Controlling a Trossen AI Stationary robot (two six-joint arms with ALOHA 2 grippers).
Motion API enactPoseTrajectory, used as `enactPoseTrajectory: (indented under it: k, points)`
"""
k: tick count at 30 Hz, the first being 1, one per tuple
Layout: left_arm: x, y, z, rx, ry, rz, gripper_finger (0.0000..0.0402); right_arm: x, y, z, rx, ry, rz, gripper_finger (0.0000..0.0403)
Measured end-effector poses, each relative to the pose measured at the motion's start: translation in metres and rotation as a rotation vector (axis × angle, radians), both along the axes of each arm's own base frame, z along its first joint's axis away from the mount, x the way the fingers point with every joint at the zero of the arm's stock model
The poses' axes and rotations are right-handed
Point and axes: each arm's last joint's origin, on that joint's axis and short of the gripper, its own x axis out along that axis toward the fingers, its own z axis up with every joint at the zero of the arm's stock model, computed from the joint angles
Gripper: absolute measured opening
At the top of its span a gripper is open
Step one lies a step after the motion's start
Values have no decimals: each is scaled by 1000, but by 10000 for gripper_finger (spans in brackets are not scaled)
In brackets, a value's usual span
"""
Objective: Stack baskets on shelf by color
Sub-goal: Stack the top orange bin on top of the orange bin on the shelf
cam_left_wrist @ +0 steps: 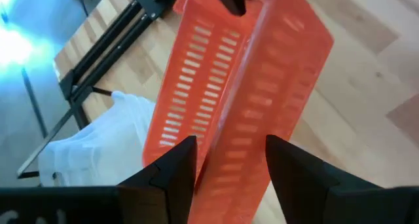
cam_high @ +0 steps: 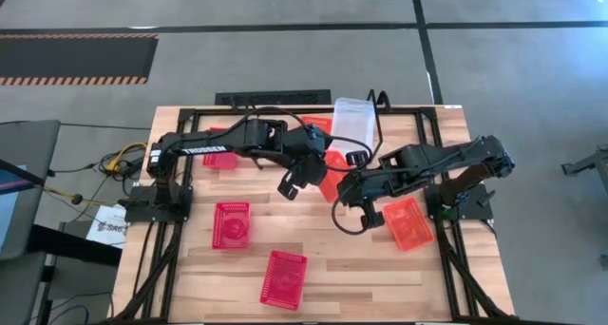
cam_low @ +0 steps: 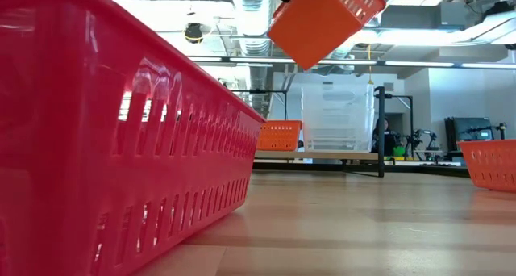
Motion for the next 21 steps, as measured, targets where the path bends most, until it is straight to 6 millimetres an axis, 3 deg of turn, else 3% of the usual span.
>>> enactPoseTrajectory:
  k: [3,7,15,21]
  points:
    - [-1,-1,0,-45,7,11,126,0,1,0,0,1,2,1]
    - [-3,-3,-2,-123,37,11,22,-1,4,0,-3,6,15,2]
    - [-4,-5,-3,-159,52,47,2,-1,6,0,10,-5,-11,15]
    - [-4,-5,-3,-155,61,55,1,0,5,2,-38,-62,-101,86]
